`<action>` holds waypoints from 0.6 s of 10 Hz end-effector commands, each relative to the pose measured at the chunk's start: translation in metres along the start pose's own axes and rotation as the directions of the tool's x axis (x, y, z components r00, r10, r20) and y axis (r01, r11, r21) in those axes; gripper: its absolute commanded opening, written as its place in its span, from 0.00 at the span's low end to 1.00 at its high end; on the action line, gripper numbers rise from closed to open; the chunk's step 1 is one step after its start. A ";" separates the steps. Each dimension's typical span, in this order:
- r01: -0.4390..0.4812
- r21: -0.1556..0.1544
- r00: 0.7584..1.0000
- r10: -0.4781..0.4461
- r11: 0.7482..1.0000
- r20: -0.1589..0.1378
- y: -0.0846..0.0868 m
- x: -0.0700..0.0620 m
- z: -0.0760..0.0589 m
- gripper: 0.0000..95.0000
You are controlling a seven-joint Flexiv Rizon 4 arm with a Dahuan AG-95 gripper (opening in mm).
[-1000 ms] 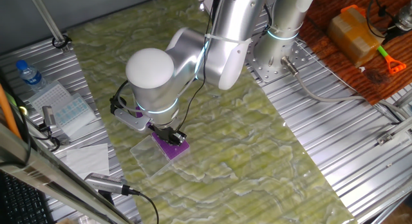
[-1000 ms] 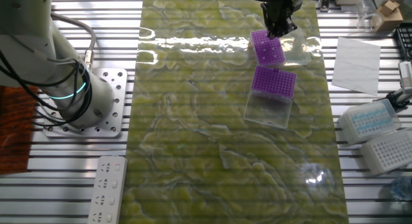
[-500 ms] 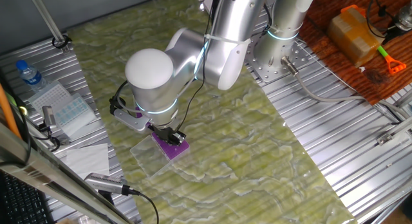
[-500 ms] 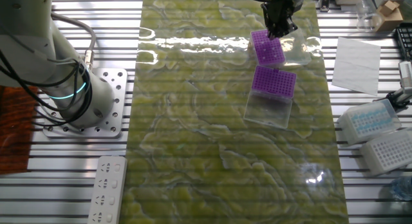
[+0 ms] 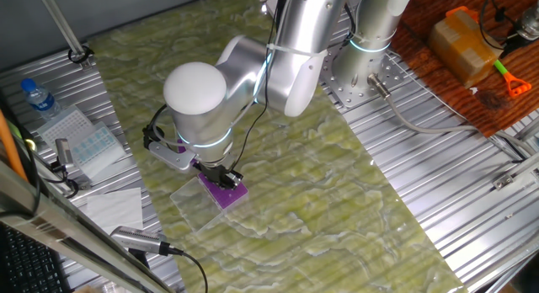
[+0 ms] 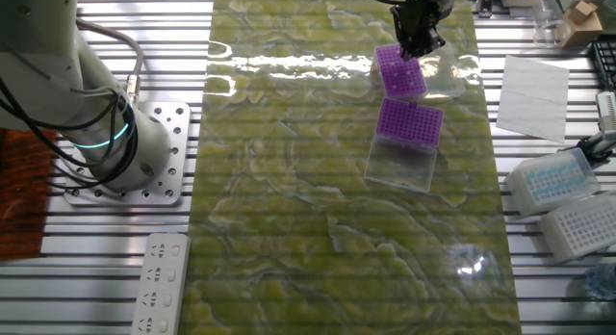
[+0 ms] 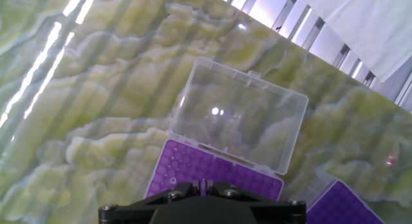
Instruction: Transfer all small pipette tips from one holder to another
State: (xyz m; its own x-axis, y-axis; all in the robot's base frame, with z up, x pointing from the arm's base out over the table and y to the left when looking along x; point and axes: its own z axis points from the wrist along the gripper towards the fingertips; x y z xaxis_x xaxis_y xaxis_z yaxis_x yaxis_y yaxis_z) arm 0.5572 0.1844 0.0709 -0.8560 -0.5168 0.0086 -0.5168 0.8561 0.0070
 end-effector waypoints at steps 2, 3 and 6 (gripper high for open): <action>-0.001 0.000 1.000 0.001 1.000 -0.002 0.000 0.001 0.000 0.00; 0.000 0.000 1.000 0.000 1.000 -0.002 0.000 0.001 0.001 0.00; 0.002 0.000 1.000 -0.002 1.000 0.001 0.002 0.002 0.004 0.00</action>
State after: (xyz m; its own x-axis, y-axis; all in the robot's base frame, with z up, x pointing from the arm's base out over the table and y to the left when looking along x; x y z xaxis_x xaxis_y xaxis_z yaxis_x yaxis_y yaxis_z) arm 0.5544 0.1841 0.0664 -0.8550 -0.5187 0.0066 -0.5186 0.8550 0.0058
